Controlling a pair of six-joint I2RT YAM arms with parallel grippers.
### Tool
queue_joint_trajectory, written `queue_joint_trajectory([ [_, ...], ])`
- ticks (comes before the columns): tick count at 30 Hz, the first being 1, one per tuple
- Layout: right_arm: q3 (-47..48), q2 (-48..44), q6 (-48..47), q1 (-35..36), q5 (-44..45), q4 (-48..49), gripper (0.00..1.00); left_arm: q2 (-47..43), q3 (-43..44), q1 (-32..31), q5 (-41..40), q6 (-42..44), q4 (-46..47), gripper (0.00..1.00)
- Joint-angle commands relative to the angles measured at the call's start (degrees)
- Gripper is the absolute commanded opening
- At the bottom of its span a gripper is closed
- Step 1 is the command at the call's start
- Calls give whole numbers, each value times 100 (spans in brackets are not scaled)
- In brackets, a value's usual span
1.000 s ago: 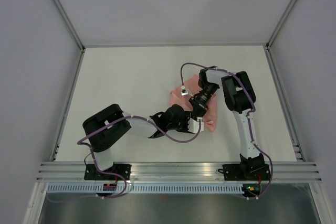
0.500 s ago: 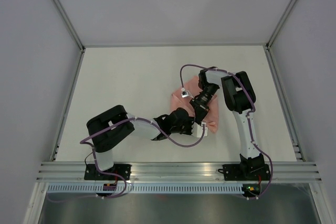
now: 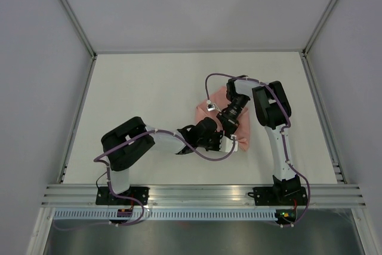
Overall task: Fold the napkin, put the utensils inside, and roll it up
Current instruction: Roll the napkin at the center of the board.
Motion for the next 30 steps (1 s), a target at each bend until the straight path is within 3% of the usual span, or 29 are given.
queue_joint_trajectory([
  [1,-28,-158,-370,-2,546,578,0,447,-5,22,412,-374,-1252,19],
  [9,-196,-404,-46,-2,458,983,3,578,390,207,1141,-901,-1823,6],
  [20,-828,-1405,1051,-81,291,2292,43,816,725,637,2117,-1587,-2421,2],
  [23,-1022,-1739,1535,-186,256,2783,48,851,725,699,2232,-1693,-2412,2],
  [30,-1890,-2548,2668,-581,326,4207,50,939,804,866,2548,-1947,-2386,2],
])
